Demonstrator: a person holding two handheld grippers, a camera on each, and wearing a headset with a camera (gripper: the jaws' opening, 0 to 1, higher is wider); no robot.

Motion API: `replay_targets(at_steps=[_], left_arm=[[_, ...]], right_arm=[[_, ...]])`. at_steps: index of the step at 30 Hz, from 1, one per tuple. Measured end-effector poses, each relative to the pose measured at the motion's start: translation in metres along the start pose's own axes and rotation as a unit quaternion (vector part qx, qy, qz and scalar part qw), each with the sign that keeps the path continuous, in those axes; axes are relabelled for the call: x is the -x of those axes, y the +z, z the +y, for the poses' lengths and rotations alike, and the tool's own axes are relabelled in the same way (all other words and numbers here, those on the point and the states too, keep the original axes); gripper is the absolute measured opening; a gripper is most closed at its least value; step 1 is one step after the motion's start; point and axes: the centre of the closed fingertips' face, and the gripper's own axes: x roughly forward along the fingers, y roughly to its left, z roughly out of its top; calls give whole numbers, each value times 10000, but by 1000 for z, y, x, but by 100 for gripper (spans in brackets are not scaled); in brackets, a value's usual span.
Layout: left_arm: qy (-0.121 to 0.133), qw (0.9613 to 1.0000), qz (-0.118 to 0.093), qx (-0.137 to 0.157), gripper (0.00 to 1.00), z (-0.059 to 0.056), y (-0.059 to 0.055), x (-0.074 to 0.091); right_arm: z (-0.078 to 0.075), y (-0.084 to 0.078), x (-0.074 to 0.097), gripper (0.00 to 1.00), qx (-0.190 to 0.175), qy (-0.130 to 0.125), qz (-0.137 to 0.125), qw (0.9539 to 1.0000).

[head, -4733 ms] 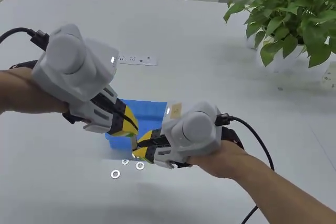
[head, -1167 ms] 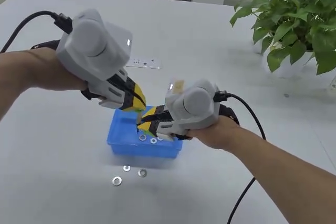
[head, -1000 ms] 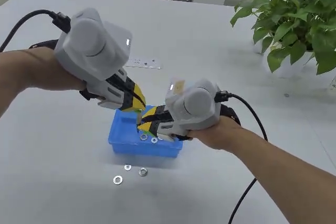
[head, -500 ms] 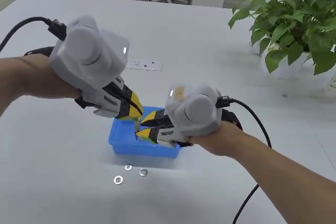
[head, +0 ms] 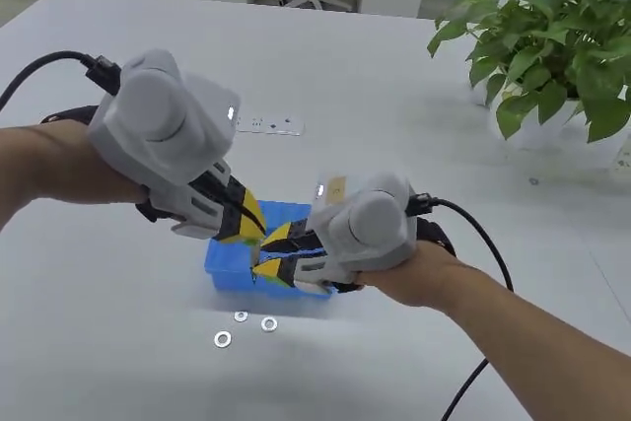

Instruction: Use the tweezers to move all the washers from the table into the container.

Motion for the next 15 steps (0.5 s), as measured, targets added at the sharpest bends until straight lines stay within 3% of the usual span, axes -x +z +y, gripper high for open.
replay_targets(at_steps=[15], left_arm=[[-117, 9998, -120, 72, 5, -13, -1, -7]], right_arm=[[18, -9, -6, 18, -26, 194, 15, 9998]])
